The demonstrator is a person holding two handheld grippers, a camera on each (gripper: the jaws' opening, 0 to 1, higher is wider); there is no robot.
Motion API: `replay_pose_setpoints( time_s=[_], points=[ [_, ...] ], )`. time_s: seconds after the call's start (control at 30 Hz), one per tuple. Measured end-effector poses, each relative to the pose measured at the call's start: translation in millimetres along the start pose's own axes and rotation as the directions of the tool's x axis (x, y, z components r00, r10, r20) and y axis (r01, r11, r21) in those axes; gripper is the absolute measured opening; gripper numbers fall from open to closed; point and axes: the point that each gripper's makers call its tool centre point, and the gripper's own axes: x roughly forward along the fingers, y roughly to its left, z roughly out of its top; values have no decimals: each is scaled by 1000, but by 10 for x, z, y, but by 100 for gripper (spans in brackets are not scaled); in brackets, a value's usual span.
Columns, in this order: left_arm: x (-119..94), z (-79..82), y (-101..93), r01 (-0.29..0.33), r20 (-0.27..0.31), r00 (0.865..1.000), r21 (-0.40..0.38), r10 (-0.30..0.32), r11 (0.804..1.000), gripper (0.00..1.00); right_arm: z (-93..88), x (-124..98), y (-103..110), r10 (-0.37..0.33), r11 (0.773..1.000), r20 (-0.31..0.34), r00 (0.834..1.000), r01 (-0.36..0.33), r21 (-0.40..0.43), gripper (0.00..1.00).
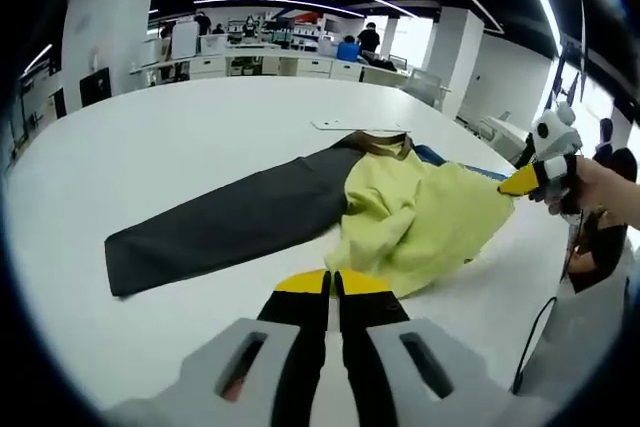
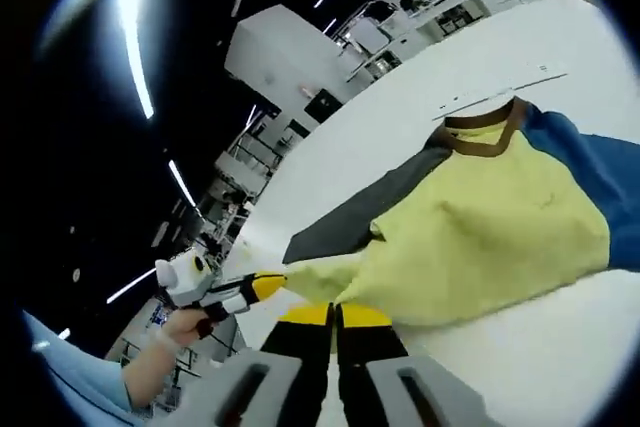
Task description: Fold the garment on the visible template until the final outline fits inside the template.
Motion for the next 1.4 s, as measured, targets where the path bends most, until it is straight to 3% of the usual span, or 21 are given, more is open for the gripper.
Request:
replay_pose_setpoints(
  time_s=[0.13, 0.5, 0.9, 1.03, 1.17, 1.27, 1.33, 1.4],
  points=[
    [14, 11, -12, 4, 2, 1000, -2, -4, 1000, 0, 75, 195, 45, -17, 999, -10, 1000, 17, -28, 0],
    [85, -40, -53, 15, -16, 1000, -3, -15, 1000, 0, -7, 645, -304, -114, 993, -57, 992, 114, -13, 0],
    [137, -48, -86, 23, -23, 999, -6, -23, 1000, 0, -66, 676, -437, -152, 988, -78, 985, 149, -37, 0],
    [132, -44, -84, 22, -24, 999, -3, -22, 1000, 0, -58, 577, -362, -135, 985, -78, 988, 126, -115, 1],
    [123, -43, -65, 19, -24, 1000, -2, -19, 1000, 0, -35, 440, -295, -132, 975, -63, 989, 118, -188, 19],
    [114, -43, -59, 18, -22, 1000, -4, -18, 1000, 0, -26, 323, -293, -148, 953, -41, 988, 131, -273, 39],
    [110, -49, -60, 17, -24, 1000, -2, -18, 1000, 0, -87, 254, -291, -151, 945, -48, 987, 130, -300, 53],
    [107, -54, -62, 18, -24, 1000, -2, -18, 1000, 0, -185, 188, -345, -174, 933, -76, 982, 140, -333, 60]
  ],
)
